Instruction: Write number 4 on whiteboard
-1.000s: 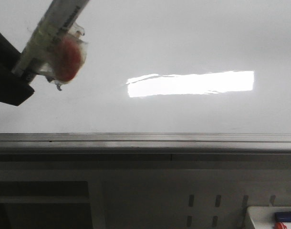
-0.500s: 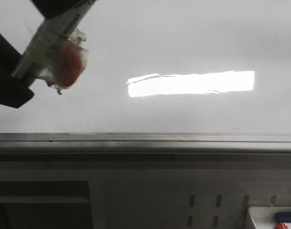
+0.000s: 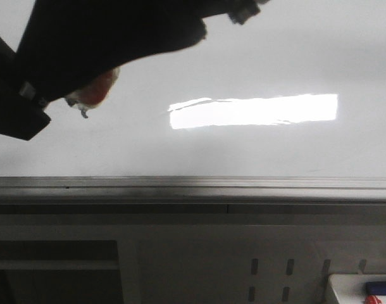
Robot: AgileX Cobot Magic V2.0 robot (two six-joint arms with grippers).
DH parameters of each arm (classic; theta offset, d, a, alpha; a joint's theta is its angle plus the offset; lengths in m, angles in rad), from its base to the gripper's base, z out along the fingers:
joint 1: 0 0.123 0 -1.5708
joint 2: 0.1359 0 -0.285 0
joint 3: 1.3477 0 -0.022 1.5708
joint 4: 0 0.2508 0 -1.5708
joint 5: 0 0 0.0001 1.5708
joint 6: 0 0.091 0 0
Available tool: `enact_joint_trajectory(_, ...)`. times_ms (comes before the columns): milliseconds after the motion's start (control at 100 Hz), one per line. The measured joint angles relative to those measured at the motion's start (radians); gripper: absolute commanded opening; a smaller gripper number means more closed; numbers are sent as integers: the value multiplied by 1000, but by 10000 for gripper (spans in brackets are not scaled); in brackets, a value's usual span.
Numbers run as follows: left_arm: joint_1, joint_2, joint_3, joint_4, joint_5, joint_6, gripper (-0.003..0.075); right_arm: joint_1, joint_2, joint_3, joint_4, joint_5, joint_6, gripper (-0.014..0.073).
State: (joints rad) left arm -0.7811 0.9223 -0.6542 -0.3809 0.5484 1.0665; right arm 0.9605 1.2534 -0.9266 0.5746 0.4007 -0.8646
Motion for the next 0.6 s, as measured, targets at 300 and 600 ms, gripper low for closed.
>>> enact_joint_trajectory(300, 0, 0, 2, -28, 0, 0, -20, 1, 0, 0, 4, -14, -2, 171)
enact_joint_trajectory(600, 0, 2, 10, -82, -5, -7, -8, 3, -4, -2, 2, 7, -8, -64)
